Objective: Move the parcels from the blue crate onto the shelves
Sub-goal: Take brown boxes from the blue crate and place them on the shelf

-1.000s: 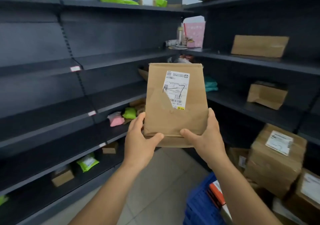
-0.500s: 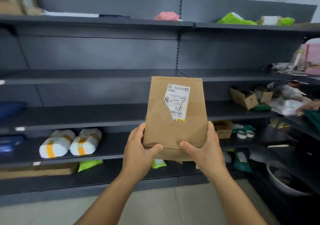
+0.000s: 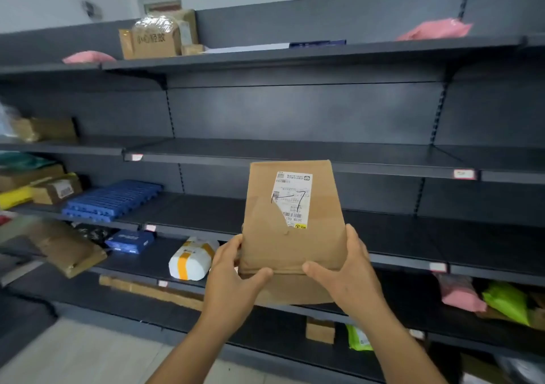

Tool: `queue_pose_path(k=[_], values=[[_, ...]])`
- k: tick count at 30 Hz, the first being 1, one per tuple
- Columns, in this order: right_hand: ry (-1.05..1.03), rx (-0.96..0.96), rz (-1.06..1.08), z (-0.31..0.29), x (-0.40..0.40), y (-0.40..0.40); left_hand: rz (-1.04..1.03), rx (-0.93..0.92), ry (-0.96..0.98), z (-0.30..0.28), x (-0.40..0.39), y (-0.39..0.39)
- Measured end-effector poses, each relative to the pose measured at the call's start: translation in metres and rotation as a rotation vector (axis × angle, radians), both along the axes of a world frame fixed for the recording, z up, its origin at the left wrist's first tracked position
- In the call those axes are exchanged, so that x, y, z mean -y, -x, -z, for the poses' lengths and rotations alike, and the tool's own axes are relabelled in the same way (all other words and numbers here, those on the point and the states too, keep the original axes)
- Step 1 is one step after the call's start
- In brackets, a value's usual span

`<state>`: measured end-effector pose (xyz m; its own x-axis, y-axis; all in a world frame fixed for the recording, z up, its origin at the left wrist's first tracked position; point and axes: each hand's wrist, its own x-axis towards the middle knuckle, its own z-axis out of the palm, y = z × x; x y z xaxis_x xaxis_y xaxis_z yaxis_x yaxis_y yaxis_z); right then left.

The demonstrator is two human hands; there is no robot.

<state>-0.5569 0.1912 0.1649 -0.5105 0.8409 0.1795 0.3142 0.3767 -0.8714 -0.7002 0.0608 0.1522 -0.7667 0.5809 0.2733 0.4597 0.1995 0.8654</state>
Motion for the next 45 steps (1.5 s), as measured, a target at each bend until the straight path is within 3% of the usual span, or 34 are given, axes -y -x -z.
queue_pose_path(k=[12,19,34,45], values=[[0.154,0.152,-0.338,0.048,-0.035,0.184,-0.262,0.133,0.122,0.039,0.005,0.144],[0.181,0.225,-0.416,0.072,-0.055,0.28,-0.28,0.213,0.16,0.053,-0.009,0.237],[0.321,0.207,-0.234,0.122,-0.091,0.548,-0.07,0.294,0.268,0.081,-0.071,0.541],[0.298,0.188,-0.092,0.146,-0.122,0.667,0.026,0.187,0.371,0.094,-0.123,0.668]])
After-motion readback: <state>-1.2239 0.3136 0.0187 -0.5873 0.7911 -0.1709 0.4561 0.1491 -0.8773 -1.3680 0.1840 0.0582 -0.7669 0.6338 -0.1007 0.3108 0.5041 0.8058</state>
